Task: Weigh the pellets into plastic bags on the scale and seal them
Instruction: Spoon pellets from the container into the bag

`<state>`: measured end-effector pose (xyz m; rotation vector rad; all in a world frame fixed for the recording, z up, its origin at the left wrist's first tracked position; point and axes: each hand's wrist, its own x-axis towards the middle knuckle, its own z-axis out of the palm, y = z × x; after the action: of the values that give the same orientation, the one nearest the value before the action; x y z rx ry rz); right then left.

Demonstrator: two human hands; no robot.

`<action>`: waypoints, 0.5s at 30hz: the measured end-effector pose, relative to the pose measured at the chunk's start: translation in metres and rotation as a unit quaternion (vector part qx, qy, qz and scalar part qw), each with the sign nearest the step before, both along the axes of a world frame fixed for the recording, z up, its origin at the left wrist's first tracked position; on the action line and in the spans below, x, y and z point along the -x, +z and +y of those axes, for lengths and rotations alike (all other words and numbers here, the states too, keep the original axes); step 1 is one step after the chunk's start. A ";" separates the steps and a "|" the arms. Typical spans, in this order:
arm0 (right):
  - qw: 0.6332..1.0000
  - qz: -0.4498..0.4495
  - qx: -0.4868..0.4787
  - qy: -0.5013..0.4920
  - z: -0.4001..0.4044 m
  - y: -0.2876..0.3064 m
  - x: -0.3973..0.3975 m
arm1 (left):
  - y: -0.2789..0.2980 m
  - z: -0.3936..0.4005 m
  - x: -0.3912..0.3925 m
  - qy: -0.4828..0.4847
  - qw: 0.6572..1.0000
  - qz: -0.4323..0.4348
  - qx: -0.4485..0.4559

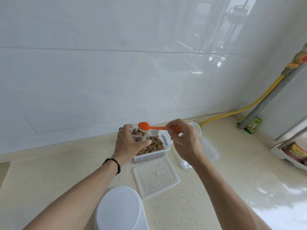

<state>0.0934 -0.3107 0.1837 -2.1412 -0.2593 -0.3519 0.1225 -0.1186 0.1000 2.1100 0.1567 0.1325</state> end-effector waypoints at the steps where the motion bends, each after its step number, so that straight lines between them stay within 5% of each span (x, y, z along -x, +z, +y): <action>1: 1.000 -0.002 -0.008 -0.012 -0.001 0.001 0.005 | 0.000 -0.001 0.003 -0.004 1.000 -0.003 0.003; 6: 0.969 0.035 -0.175 -0.172 -0.014 0.000 0.034 | 0.003 -0.014 0.024 -0.022 0.999 -0.027 0.006; 15: 0.793 0.226 -0.435 -0.363 -0.064 -0.104 0.126 | 0.001 -0.066 0.080 -0.144 0.985 -0.091 -0.037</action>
<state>-0.0321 -0.3744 0.0802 -1.2405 0.8824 -0.2878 0.0429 -0.1843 0.1008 2.1560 -0.2659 0.1594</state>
